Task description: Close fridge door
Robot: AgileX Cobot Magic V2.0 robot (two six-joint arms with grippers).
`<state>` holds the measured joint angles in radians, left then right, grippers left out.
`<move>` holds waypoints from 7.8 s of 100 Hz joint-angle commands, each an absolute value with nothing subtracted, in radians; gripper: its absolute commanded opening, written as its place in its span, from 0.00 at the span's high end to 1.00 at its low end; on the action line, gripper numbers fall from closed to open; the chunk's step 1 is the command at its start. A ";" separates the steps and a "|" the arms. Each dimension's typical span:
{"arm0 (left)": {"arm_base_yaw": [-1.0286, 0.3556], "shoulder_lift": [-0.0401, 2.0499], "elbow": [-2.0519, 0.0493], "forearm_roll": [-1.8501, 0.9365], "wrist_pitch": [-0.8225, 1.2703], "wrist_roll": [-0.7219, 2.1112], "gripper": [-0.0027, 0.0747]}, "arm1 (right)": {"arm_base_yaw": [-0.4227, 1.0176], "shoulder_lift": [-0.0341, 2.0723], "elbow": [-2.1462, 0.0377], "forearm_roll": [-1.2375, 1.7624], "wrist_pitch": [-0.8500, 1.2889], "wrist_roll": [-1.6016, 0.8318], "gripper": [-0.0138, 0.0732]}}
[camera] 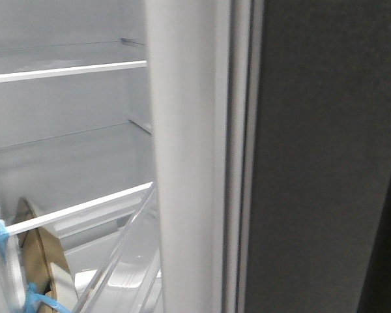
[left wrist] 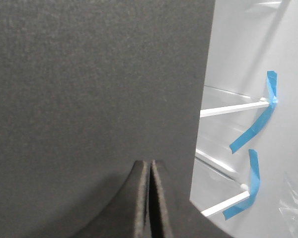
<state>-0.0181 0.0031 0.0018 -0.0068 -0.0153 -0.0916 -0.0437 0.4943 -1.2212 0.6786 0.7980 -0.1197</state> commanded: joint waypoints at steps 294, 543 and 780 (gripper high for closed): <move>-0.023 0.022 0.030 -0.008 -0.092 -0.095 0.99 | 0.703 1.173 -1.221 0.584 0.070 -0.301 0.93; -0.023 0.022 0.030 -0.008 -0.092 -0.095 0.99 | 0.233 0.578 -0.615 0.093 -0.141 -0.057 0.93; -0.023 0.022 0.030 -0.008 -0.092 -0.095 0.99 | 0.081 -0.020 0.023 0.023 -0.148 -0.057 0.93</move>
<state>-0.0181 0.0031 0.0018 -0.0068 -0.0153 -0.0916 0.0787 -0.0072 0.0102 0.0353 -0.0623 -0.0586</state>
